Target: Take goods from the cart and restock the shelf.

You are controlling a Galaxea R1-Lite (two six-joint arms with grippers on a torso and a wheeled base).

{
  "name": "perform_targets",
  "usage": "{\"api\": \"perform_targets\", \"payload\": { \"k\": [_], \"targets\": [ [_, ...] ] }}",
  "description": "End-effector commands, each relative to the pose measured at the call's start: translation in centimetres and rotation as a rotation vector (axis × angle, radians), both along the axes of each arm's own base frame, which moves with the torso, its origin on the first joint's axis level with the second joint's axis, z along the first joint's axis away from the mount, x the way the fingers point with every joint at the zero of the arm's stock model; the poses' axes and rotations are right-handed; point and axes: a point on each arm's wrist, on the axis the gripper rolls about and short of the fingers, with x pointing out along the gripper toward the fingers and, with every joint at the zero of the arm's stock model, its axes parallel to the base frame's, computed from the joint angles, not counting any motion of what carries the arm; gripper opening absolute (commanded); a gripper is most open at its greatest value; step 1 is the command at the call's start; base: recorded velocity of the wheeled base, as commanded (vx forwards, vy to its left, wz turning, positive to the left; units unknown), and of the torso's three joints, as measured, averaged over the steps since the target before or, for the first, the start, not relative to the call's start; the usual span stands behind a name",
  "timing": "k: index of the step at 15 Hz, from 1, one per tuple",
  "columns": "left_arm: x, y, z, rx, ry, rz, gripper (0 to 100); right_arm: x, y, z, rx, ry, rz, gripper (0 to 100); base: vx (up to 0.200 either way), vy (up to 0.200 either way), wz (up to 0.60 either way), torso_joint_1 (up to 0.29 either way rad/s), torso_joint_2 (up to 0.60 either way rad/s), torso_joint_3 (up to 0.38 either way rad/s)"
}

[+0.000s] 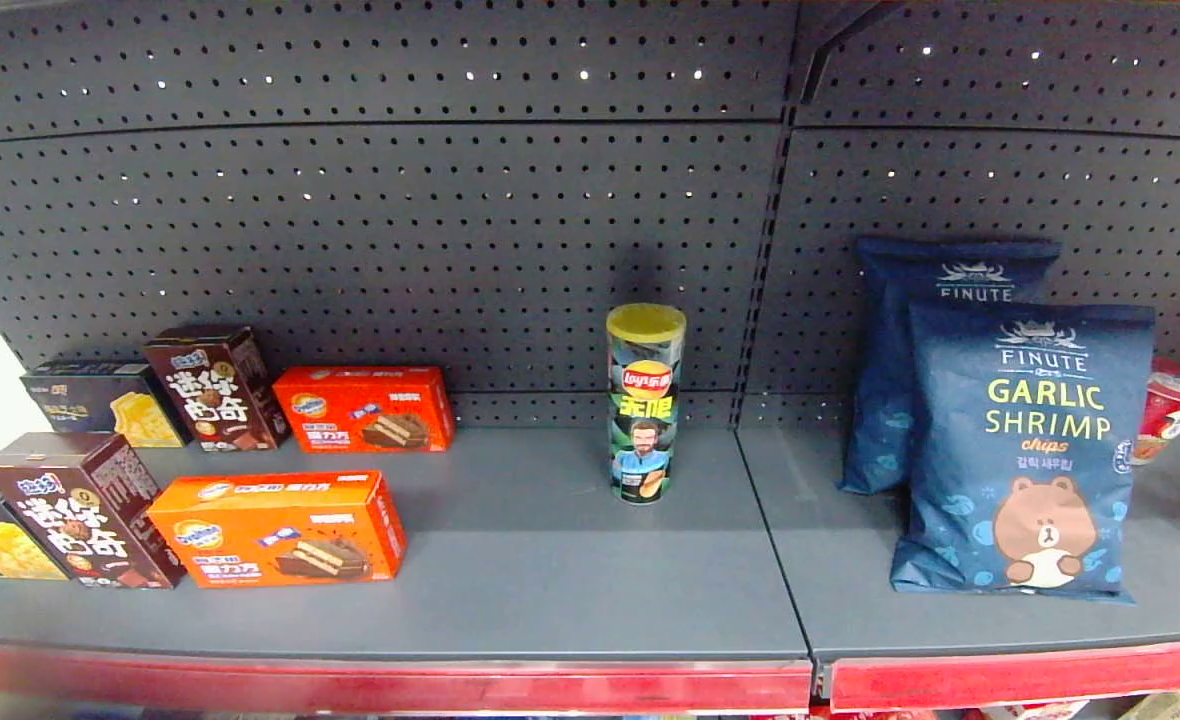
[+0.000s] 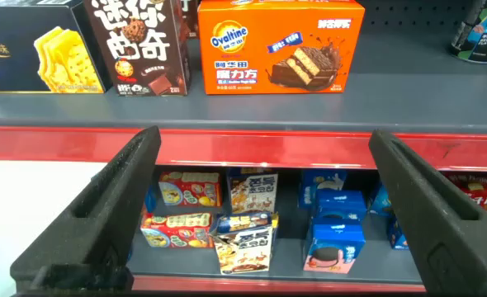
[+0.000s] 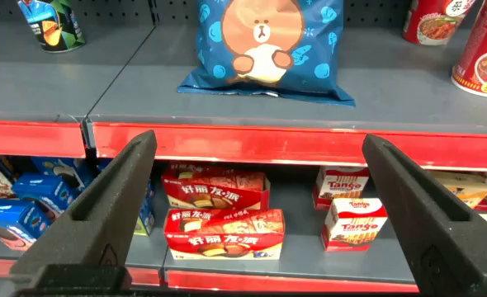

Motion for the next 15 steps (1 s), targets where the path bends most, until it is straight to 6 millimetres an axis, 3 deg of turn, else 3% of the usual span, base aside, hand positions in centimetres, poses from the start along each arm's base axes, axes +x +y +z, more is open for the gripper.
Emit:
{"api": "perform_targets", "payload": {
  "k": [1,4,15],
  "targets": [
    [0.00,0.00,0.00,0.000,0.000,0.000,100,0.00,0.00,0.01,-0.001,-0.001,0.000,100,0.000,0.000,0.00,0.000,0.00,0.000],
    [0.00,0.00,0.00,0.000,0.000,0.002,100,0.01,0.00,0.01,-0.007,0.000,0.002,100,0.000,0.000,0.00,0.000,0.00,0.000],
    [0.00,0.00,0.00,0.000,0.000,0.000,100,0.01,0.00,0.01,-0.009,0.000,0.000,100,0.000,0.000,0.60,0.005,0.00,0.002]
  ]
}}
